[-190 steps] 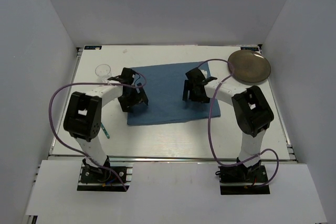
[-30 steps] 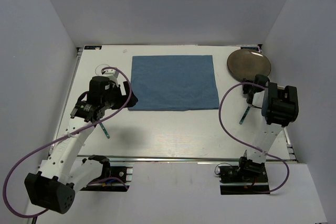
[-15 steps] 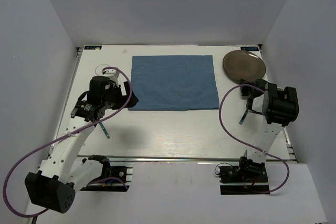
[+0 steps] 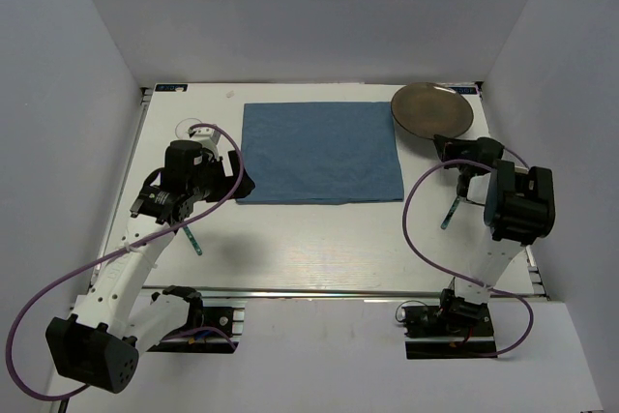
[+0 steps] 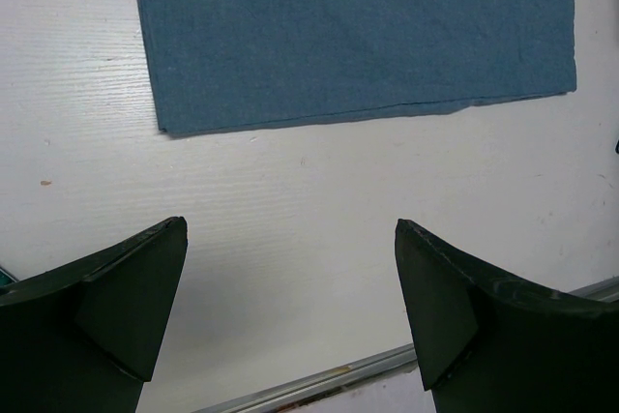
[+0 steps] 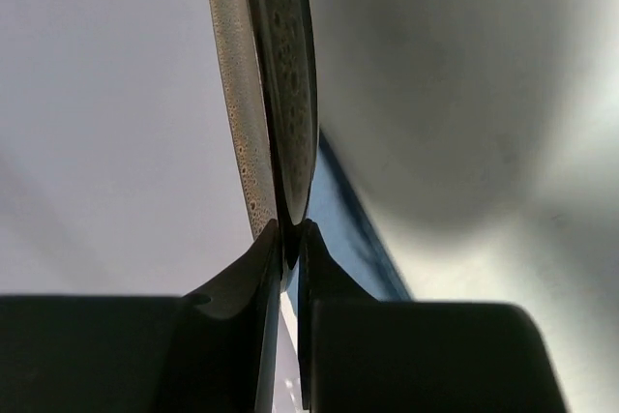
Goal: Set the dinner table for one person
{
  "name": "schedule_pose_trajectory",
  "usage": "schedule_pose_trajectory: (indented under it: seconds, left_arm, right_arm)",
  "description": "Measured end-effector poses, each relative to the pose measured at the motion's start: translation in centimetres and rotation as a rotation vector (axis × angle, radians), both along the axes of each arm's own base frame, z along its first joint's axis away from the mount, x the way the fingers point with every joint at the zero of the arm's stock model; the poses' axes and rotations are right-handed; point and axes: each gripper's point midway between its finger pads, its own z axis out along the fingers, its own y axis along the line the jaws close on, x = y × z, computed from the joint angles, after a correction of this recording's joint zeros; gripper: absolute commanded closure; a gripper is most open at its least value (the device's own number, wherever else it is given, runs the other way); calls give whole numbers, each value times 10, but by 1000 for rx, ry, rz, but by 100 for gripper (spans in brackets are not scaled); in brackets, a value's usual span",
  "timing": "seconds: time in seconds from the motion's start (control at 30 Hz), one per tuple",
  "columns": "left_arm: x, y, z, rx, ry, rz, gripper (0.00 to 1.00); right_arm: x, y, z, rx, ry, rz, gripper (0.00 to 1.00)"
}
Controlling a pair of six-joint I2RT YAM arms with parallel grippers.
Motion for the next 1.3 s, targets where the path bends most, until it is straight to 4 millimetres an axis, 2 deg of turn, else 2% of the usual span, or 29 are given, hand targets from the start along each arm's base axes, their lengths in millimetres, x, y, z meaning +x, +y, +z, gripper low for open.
schedule_pose_trajectory:
  seconds: [0.17,0.3,0.4,0.57,0.8,0.93,1.13,1.3]
  left_arm:
    - [0,1,0,3,-1,4,2]
    - [1,1,0,4,-2,7,2]
    - [1,2,0,9,-2,12,2]
    - [2,4,0,13,-6,19,2]
    - [2,4,5,8,-24,19,2]
    - [2,4,4,8,-24,19,2]
    - [1,4,4,8,-24,19,2]
    - [1,4,2,10,-18,18,2]
  right_arm:
    - [-4,18,31,-49,-67,90,100]
    - [-5,42,49,-83,-112,212,100]
    - [-8,70,56,-97,-134,321,100]
    - [-26,128,58,-76,-163,507,100]
    - [-55,202,46,-10,-210,734,100]
    - [-69,231,28,16,-184,817,100]
    - [-76,251,-1,38,-123,871,100]
    - [-67,256,-10,31,-113,875,100]
